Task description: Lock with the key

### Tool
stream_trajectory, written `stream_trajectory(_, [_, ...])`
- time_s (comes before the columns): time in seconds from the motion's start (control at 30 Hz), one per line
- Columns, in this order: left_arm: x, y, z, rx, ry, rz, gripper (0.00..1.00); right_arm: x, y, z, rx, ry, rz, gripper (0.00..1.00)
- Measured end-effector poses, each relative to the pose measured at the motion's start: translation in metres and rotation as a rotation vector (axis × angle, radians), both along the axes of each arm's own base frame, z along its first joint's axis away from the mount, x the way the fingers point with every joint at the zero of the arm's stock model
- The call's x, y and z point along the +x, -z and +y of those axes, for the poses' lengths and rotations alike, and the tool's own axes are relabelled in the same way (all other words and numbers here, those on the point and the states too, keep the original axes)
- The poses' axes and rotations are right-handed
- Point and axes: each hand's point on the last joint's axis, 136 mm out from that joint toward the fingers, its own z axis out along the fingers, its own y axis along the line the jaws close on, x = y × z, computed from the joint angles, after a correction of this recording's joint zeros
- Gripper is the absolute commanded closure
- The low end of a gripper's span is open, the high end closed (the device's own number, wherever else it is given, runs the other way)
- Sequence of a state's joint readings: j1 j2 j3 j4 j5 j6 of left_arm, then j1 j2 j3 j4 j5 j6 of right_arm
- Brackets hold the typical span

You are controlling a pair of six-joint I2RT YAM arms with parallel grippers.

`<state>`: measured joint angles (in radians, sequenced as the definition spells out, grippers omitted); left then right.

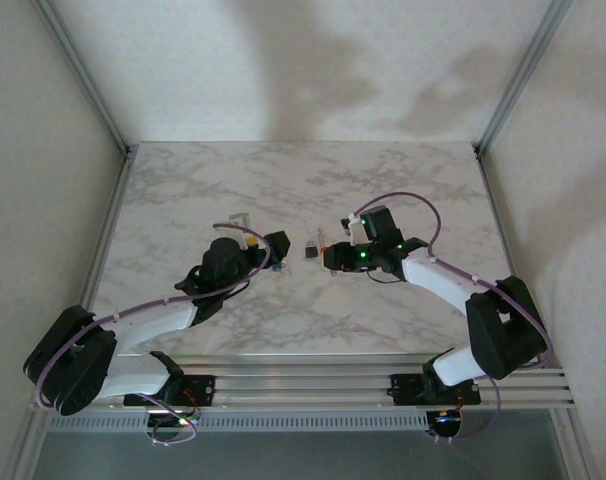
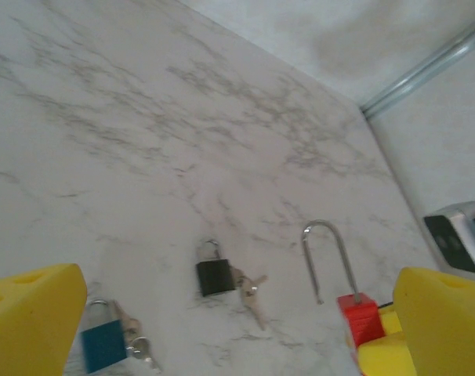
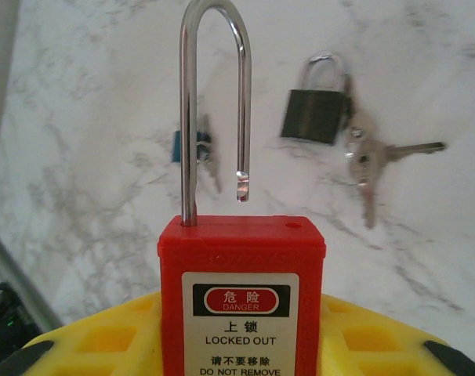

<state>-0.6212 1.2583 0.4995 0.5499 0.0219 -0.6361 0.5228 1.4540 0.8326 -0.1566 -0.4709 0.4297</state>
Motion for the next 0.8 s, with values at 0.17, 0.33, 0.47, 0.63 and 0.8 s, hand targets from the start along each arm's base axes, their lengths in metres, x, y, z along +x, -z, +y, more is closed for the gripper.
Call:
stream_trajectory(0.17, [-0.004,0.0,-0.013,-0.111,0.052,0.019,0.0,-0.013,-0.014,0.013,0.088,-0.076,0.001,1.0])
stream_trajectory(0.33, [-0.015,0.01,-0.02,-0.229,0.092,0.056,0.0,-0.025,-0.023,0.026,0.145,-0.146,0.007,1.0])
stream_trajectory(0.47, [-0.017,0.01,-0.027,-0.306,0.121,0.071,0.0,-0.036,-0.027,0.034,0.175,-0.194,0.017,1.0])
stream_trajectory(0.63, [-0.019,-0.002,-0.034,-0.395,0.155,0.056,0.0,-0.047,-0.03,0.042,0.191,-0.242,0.023,1.0])
stream_trajectory(0.8, [-0.02,-0.009,-0.038,-0.457,0.182,0.052,0.0,-0.052,-0.031,0.045,0.199,-0.27,0.021,1.0])
